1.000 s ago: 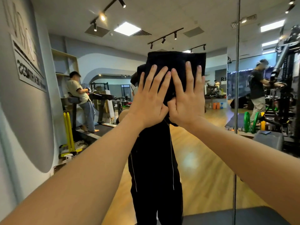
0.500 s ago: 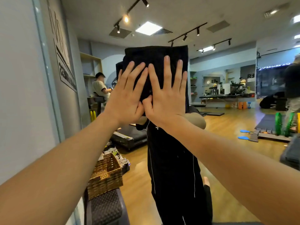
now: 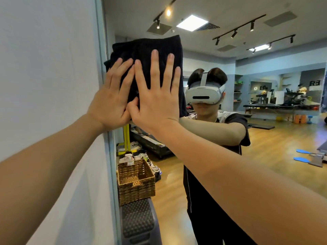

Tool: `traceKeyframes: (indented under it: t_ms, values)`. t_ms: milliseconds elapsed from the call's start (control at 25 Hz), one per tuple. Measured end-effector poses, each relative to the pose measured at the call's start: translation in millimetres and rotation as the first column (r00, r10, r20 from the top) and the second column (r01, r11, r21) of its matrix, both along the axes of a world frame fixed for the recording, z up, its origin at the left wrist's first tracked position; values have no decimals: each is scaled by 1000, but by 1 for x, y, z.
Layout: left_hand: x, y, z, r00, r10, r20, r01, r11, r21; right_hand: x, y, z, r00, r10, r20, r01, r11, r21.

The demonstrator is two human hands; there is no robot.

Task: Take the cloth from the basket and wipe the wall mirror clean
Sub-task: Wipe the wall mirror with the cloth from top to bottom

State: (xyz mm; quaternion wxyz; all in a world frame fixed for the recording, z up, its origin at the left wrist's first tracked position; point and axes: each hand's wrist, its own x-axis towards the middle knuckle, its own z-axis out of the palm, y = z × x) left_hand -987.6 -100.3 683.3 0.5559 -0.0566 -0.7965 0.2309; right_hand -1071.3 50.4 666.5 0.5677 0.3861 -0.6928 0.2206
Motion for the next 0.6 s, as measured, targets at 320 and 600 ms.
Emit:
traceKeyframes:
  t_ms: [320,600]
  values:
    - [14,-11,-27,997,74,-12,-74,997,15,4,-9,-20,996,76,-35,-73,994,84]
    - [18,16,-130,977,170,127,-180,981,68,-1,14,-124,993,121,-3,-117,972,205]
